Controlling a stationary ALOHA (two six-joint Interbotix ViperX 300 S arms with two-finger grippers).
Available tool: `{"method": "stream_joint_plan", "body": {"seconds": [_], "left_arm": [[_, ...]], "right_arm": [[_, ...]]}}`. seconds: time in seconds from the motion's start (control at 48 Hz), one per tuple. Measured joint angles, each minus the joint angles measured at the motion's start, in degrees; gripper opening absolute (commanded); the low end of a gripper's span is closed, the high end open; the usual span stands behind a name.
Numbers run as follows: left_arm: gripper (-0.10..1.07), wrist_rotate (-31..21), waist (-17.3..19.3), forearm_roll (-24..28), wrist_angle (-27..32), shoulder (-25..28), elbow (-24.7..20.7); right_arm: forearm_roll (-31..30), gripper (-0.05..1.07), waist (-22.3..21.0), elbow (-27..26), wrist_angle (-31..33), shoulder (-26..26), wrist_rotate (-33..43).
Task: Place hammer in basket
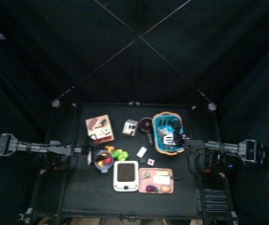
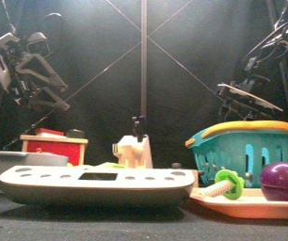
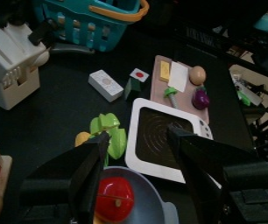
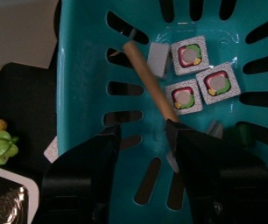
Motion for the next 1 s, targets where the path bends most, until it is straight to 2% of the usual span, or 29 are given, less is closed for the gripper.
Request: {"method": "stream_joint_plan", "body": {"seconds": [1.0], "left_arm": [[0.90,0.00,0.00,0.00,0.00,0.00,0.00]], "right_arm": [[0.09,0.82,0.35,0.88,-2.20,1.93,0.09]]}}
